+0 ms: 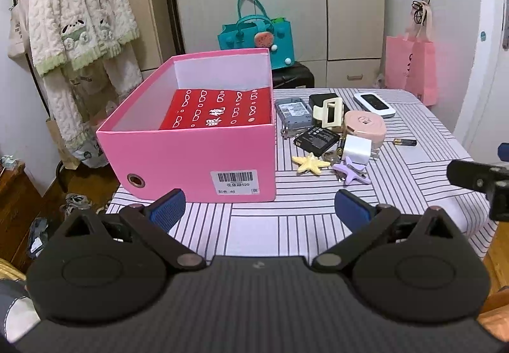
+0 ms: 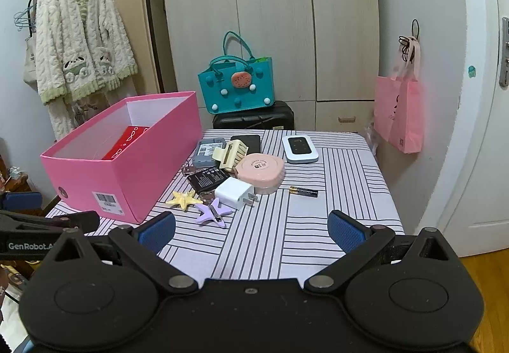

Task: Organize rigid objects

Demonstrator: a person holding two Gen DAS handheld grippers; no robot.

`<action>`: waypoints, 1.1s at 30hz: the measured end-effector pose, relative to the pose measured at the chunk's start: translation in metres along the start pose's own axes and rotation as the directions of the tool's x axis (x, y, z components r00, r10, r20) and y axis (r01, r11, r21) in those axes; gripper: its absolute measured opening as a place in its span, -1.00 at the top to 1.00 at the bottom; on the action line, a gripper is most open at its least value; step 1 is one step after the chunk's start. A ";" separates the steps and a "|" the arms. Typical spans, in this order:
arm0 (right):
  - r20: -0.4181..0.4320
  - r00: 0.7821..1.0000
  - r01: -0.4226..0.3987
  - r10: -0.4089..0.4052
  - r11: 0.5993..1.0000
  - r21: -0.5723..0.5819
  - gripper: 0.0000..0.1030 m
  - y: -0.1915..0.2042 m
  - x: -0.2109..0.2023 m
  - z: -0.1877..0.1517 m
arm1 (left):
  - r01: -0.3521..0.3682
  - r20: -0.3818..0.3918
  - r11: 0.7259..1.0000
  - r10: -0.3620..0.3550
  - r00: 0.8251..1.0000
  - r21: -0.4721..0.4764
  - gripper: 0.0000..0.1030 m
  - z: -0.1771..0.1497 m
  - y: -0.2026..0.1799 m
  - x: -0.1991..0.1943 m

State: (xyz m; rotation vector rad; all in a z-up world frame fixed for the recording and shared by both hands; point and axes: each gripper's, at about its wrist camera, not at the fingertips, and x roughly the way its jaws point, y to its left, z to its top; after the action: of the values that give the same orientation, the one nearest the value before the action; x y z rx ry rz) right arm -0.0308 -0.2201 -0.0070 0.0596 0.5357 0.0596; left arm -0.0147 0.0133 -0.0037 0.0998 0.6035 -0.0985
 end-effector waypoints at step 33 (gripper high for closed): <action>0.096 0.975 -0.198 0.200 0.980 -0.036 -1.00 -0.012 0.030 0.004 | 0.105 -0.036 0.989 -0.102 0.994 0.100 -0.91 0.025 0.034 0.011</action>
State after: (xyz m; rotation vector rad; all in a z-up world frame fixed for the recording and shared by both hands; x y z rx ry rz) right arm -0.0030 -0.2299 -0.0199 0.0898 0.4279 0.2583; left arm 0.0124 0.0436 0.0124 0.1688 0.6344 -0.2288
